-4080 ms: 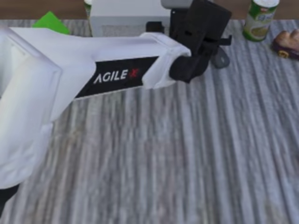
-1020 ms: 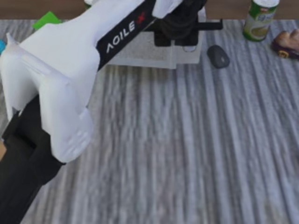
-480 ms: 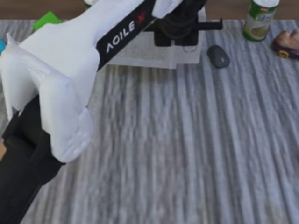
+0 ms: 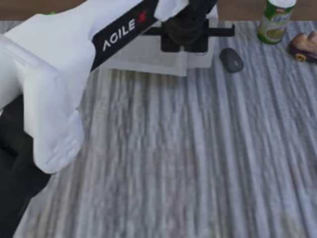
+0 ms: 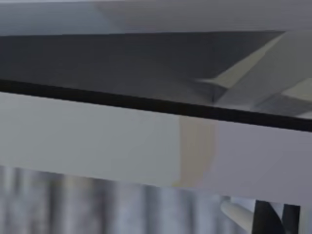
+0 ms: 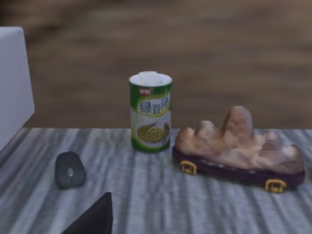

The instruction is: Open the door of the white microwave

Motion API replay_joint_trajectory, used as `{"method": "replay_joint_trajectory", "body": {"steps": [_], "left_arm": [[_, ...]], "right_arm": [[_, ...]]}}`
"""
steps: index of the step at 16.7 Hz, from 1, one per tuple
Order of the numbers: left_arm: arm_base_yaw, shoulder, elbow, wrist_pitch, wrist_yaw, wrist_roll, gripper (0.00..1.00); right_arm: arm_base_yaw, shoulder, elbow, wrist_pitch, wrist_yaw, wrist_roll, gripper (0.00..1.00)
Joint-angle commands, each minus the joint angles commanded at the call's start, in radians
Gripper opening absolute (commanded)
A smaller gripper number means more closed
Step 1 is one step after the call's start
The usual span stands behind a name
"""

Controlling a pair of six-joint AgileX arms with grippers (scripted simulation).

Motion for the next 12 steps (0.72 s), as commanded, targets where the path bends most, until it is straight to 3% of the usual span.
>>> {"method": "replay_joint_trajectory", "body": {"steps": [4, 12], "left_arm": [[0.002, -0.073, -0.128, 0.072, 0.018, 0.035, 0.00], [0.002, -0.076, -0.133, 0.076, 0.019, 0.037, 0.00]], "right_arm": [[0.000, 0.000, 0.000, 0.000, 0.000, 0.000, 1.00], [0.000, 0.000, 0.000, 0.000, 0.000, 0.000, 1.00]]}}
